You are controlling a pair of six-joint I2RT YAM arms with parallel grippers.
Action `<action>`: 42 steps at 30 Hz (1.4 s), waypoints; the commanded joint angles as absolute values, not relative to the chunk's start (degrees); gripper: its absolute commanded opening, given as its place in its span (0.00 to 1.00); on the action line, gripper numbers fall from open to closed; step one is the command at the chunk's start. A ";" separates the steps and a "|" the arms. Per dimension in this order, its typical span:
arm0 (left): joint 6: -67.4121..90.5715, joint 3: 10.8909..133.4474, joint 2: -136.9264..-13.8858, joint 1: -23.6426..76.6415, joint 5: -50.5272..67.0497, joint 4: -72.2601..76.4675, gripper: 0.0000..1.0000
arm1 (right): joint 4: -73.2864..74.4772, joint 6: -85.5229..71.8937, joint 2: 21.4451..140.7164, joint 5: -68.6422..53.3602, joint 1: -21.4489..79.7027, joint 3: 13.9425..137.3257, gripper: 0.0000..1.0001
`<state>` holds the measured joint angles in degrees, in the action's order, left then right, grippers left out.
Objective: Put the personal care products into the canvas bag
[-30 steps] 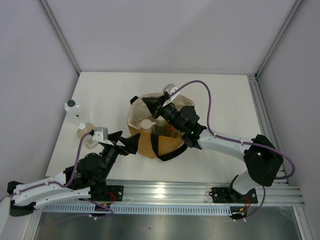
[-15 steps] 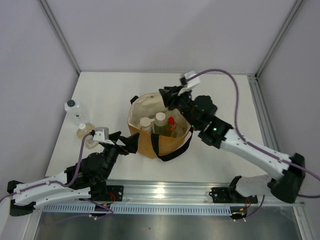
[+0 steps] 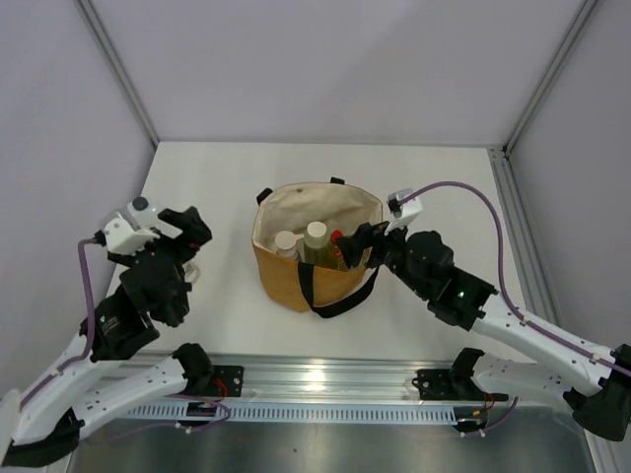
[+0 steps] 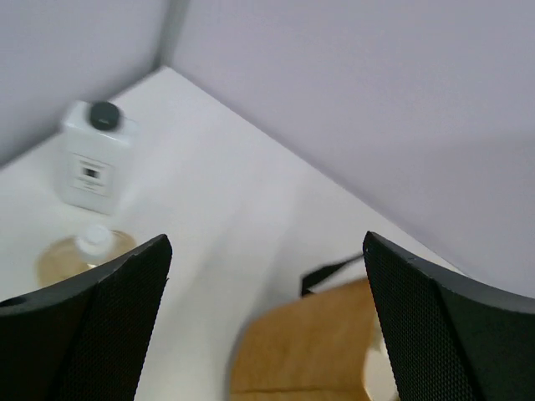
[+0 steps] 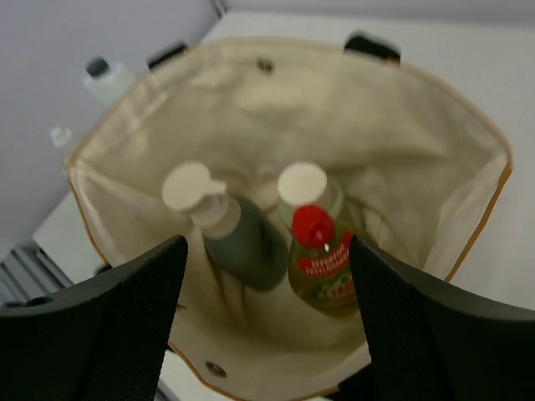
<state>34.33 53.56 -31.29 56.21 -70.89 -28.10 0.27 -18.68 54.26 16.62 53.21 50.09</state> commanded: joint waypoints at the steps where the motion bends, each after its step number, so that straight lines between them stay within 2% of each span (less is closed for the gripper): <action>1: 33.99 58.09 -35.67 44.70 -70.85 -38.52 0.99 | 0.62 -24.08 53.70 12.22 53.79 47.29 0.82; 5: 11.91 53.89 -35.86 32.72 -63.48 -21.84 0.99 | 2.02 -23.99 53.09 11.78 53.88 44.48 0.82; 6: 4.82 49.44 -35.34 30.17 -56.58 -18.49 0.99 | 1.85 -23.91 51.69 11.26 53.88 42.56 0.82; 8: 2.30 47.29 -33.67 21.74 -52.23 -15.04 0.99 | -1.47 -23.03 49.84 10.11 53.96 39.83 0.82; 13: -1.75 40.87 -34.62 2.85 -28.42 -15.82 0.99 | -3.44 -22.15 45.09 11.16 53.96 37.17 0.82; 22: -2.37 43.24 -44.99 2.29 -24.36 -20.57 0.99 | -1.24 -19.87 40.61 15.37 53.88 37.79 0.82; 31: -7.21 41.13 -47.82 0.80 -29.00 -23.11 0.93 | -2.02 -20.13 35.07 17.14 53.88 36.03 0.82; 34: -7.73 41.74 -46.32 -1.91 -25.33 -23.38 0.92 | -0.71 -19.78 34.72 17.93 53.88 36.82 0.82; 42: -8.96 42.54 -51.94 -2.99 -21.89 -28.29 0.93 | -0.79 -19.42 31.82 19.68 53.88 36.04 0.83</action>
